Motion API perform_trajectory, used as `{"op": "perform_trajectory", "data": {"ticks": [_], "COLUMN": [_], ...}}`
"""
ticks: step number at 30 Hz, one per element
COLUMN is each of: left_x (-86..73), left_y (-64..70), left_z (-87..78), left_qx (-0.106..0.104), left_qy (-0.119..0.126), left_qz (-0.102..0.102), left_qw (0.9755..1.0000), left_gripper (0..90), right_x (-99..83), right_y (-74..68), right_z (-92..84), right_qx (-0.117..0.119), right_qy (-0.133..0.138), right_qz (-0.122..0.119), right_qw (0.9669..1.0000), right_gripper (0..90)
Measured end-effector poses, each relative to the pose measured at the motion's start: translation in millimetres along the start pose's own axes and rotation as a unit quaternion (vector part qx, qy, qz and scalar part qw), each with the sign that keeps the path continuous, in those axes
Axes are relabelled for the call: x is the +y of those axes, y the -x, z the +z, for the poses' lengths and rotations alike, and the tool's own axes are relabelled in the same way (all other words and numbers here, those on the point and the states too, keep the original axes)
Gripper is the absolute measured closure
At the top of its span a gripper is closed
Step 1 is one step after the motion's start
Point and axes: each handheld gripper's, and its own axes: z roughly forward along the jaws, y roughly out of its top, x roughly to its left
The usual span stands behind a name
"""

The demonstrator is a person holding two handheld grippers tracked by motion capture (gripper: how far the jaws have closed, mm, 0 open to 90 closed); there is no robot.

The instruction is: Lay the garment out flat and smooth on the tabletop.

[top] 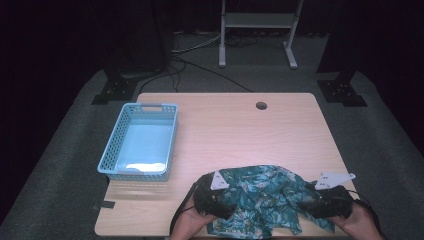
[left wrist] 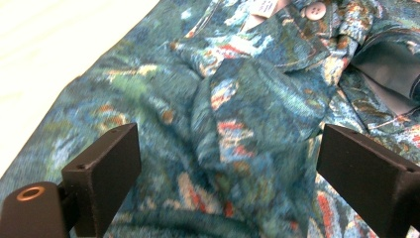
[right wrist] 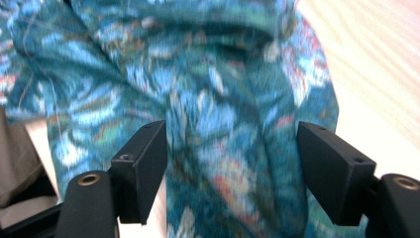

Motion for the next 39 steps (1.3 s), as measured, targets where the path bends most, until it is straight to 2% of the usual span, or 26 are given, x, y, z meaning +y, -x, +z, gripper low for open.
{"op": "perform_trajectory", "data": {"ticks": [5,7,9,12,17,21,23,27,30,33,39], "left_x": [8.8,12.0,15.8,20.6,24.9,26.4,27.3,28.5,27.2,24.1,17.0], "left_y": [1.3,2.3,3.1,4.4,1.2,0.8,1.4,3.5,2.9,0.5,-2.7], "left_z": [3.0,3.6,5.3,8.8,17.2,22.4,24.1,26.5,28.3,27.2,19.8], "left_qx": [-0.004,-0.006,-0.009,-0.012,-0.023,-0.032,-0.034,-0.031,-0.033,-0.034,-0.036], "left_qy": [-0.003,-0.001,-0.005,-0.012,-0.035,-0.051,-0.052,-0.054,-0.059,-0.059,-0.062], "left_qz": [0.011,0.018,0.024,0.034,0.029,0.029,0.031,0.044,0.042,0.038,0.035], "left_qw": [0.9999,0.9998,0.9997,0.9993,0.9987,0.9977,0.9976,0.9971,0.9968,0.9969,0.9968], "left_gripper": [9.4,13.2,13.4,17.9,28.3,34.5,39.0,48.0,55.9,64.8,79.3], "right_x": [12.5,17.0,20.6,24.3,24.9,19.2,15.9,10.8,6.2,1.3,-5.2], "right_y": [-5.3,-8.3,-10.3,-10.8,-8.8,-3.8,-1.5,0.8,4.4,6.7,-0.8], "right_z": [8.4,12.6,17.1,25.0,35.8,36.5,35.6,34.7,33.6,32.7,37.0], "right_qx": [0.006,0.007,0.01,0.015,-0.004,-0.006,-0.008,-0.008,0.013,0.04,0.074], "right_qy": [0.002,0.003,0.002,-0.005,-0.031,-0.033,-0.03,-0.026,-0.012,0.007,0.019], "right_qz": [-0.018,-0.027,-0.032,-0.036,-0.039,-0.015,-0.006,0.011,0.036,0.062,0.074], "right_qw": [0.9998,0.9996,0.9994,0.9992,0.9988,0.9993,0.9995,0.9996,0.9992,0.9972,0.9943], "right_gripper": [29.7,31.1,31.7,36.1,50.4,62.5,65.9,75.4,81.2,84.6,86.6]}}
